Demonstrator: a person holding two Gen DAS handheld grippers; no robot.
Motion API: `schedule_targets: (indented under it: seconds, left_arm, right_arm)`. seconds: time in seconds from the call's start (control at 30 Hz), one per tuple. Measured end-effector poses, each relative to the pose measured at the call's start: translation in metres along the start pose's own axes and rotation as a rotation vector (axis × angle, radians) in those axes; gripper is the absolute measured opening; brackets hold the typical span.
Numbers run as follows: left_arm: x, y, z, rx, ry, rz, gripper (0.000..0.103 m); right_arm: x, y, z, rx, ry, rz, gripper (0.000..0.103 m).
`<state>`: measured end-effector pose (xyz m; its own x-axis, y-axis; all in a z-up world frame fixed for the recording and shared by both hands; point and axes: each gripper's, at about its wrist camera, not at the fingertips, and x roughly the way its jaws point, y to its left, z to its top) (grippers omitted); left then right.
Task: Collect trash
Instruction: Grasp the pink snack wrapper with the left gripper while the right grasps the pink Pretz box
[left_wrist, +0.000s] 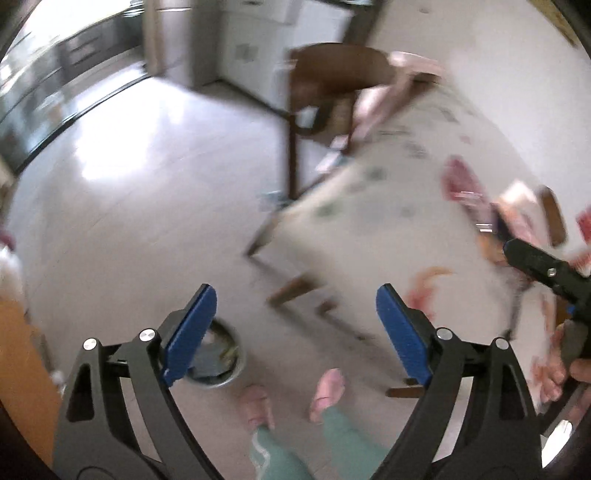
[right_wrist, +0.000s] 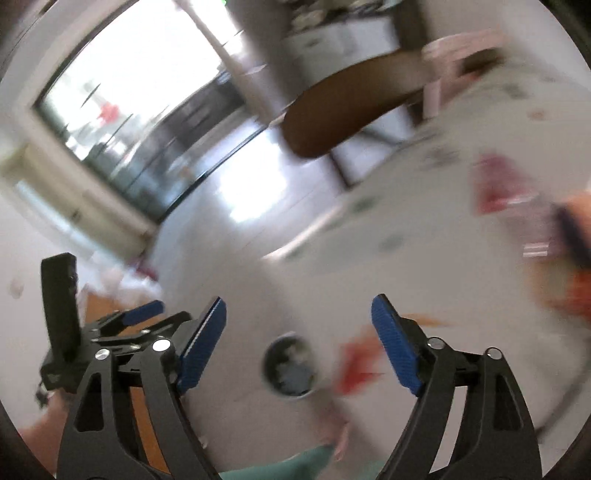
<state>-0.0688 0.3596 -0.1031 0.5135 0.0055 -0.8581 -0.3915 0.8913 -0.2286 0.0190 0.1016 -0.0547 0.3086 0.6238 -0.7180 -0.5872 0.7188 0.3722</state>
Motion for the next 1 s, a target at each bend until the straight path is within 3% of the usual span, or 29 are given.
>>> schedule_targets:
  seconds: [0.1,0.23,0.47,0.67,1.0]
  left_arm:
    - [0.013,-0.055,0.019,0.075,-0.005,-0.041,0.087]
    - [0.026,-0.117,0.037,0.151,-0.023,-0.083,0.096]
    - [0.058,-0.208,0.053,0.213,0.037,-0.119,0.096]
    - [0.111,-0.252,0.054,0.203,0.127,-0.103,0.096]
    - [0.177,-0.274,0.067,0.121,0.206,-0.080,0.096]
  right_arm:
    - [-0.032,-0.053,0.000,0.058,-0.041,-0.082,0.082]
    - [-0.068,-0.114,-0.001,0.106,-0.091,-0.188,0.082]
    - [-0.104,-0.218,0.000,0.209,-0.129,-0.307,0.088]
    - [-0.103,-0.288,0.004,0.269,-0.063,-0.290,0.090]
    - [-0.036,-0.364,0.010,0.430,0.119,-0.065,0.089]
